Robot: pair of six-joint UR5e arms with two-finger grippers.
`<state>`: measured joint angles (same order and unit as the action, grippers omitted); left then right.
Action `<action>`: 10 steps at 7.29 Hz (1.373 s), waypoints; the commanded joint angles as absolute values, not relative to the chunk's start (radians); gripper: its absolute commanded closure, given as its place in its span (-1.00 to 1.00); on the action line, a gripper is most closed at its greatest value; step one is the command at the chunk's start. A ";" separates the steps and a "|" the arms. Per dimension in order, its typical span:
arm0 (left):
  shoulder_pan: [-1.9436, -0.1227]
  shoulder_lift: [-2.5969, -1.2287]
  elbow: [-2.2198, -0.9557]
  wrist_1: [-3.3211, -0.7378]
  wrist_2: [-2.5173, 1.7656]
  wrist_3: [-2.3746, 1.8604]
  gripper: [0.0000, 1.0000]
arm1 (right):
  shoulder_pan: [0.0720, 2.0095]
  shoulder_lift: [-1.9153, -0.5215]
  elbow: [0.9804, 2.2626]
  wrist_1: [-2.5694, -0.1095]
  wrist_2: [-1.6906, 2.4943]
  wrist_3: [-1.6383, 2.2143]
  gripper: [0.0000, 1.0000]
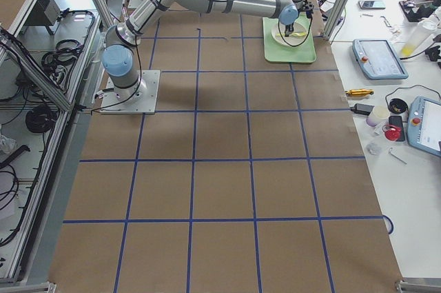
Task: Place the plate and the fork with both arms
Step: 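Lift the fork and set it on the tray beside the plate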
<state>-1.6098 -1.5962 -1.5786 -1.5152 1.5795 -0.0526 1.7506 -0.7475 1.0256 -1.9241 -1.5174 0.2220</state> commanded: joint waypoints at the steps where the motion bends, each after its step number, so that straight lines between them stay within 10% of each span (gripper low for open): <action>1: -1.608 -1.601 -1.575 -1.514 1.578 -0.052 -1.00 | 1.707 -0.785 1.153 -2.012 -1.513 0.166 0.69; 5: -1.608 -1.603 -1.578 -1.514 1.580 -0.054 -1.00 | 1.695 -0.781 1.235 -2.094 -1.514 0.118 0.62; 7: -1.608 -1.601 -1.580 -1.514 1.580 -0.054 -1.00 | 1.695 -0.778 1.239 -2.092 -1.517 0.117 -0.77; 10: -1.608 -1.601 -1.580 -1.514 1.583 -0.052 -1.00 | 1.680 -0.861 1.242 -2.074 -1.522 0.065 -1.00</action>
<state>-1.6071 -1.6025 -1.5807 -1.5140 1.5820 -0.0534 1.6881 -0.8087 1.2373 -2.0868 -1.5204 0.0876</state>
